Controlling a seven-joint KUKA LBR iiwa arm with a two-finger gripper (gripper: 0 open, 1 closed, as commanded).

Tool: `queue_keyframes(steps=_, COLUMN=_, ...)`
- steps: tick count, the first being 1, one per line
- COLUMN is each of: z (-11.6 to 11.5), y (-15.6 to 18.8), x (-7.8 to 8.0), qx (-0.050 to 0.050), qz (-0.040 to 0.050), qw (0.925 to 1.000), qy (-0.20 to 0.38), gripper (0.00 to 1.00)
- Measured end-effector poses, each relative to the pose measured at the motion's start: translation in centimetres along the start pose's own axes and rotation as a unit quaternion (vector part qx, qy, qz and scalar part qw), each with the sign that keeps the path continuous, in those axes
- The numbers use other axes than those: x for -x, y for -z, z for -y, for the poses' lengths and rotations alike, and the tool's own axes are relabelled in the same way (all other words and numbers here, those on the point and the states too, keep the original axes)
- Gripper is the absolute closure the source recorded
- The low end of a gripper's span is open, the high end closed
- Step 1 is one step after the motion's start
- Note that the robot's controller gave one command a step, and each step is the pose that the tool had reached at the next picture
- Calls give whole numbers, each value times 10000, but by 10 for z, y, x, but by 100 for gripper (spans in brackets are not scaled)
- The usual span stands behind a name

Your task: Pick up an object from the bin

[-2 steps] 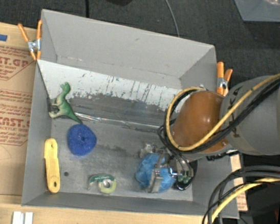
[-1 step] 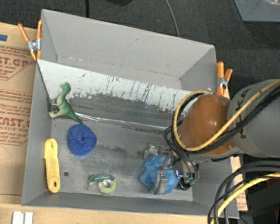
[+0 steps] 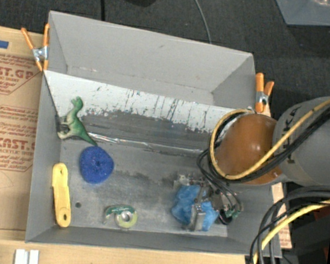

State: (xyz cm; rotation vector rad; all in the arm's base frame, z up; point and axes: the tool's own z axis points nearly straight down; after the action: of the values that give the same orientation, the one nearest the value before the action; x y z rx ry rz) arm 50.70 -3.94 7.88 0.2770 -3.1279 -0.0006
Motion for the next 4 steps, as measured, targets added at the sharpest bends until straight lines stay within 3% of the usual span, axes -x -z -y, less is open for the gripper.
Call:
queue_keyframes(steps=1, z=17, y=-6, x=3, qx=14, qz=11, qw=9985, qy=541, gripper=0)
queue_keyframes(steps=2, z=36, y=-5, x=3, qx=13, qz=5, qw=9989, qy=469, gripper=0)
queue_keyframes(steps=3, z=74, y=-9, x=-15, qx=44, qz=0, qw=9943, qy=-1062, gripper=100)
queue_keyframes(steps=4, z=74, y=-9, x=-15, qx=45, qz=0, qw=9943, qy=-1064, gripper=100)
